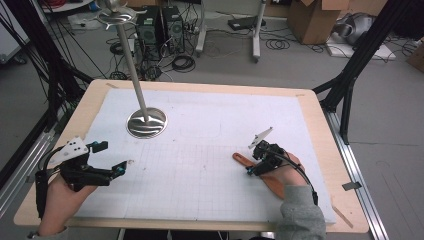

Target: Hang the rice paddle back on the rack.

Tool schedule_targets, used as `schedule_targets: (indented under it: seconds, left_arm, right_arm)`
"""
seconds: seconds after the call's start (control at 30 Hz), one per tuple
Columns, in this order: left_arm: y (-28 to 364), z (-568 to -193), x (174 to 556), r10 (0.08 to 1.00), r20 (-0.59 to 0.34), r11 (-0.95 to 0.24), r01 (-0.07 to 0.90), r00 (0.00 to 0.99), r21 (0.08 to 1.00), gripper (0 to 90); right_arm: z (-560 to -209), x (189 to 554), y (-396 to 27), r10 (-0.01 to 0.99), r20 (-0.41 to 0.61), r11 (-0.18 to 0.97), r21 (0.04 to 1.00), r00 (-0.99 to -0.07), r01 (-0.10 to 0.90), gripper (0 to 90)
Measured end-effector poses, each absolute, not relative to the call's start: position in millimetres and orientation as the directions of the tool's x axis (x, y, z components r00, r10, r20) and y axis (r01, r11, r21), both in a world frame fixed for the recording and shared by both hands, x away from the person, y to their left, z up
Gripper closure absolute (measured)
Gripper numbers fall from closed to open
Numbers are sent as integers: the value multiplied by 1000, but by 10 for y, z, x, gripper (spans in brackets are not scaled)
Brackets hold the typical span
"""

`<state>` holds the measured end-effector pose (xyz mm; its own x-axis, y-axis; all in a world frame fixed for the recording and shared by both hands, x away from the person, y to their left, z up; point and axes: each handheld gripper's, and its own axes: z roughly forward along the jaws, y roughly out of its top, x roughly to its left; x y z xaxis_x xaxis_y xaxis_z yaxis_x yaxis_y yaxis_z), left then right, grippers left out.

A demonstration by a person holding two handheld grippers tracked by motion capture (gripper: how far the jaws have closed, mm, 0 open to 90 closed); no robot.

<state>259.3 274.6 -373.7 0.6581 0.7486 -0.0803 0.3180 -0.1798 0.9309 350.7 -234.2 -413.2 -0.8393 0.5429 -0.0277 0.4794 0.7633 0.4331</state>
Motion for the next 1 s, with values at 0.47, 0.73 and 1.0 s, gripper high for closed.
schedule_targets:
  seconds: [0.47, 0.73, 1.0]
  left_arm:
    - [2736, -3746, 2599, 748, -79, -185, 320, 659, 929, 22]
    - [2742, -3758, 2603, 748, -83, -182, 324, 658, 929, 22]
    - [2741, -3755, 2600, 748, -81, -184, 323, 659, 928, 22]
  right_arm:
    - [-4149, 3507, -2346, 545, -18, 767, 415, -838, 490, 474]
    - [-4147, 3495, -2342, 546, -7, 766, 410, -838, 496, 511]
    - [-4145, 3492, -2346, 541, 2, 767, 407, -841, 495, 562]
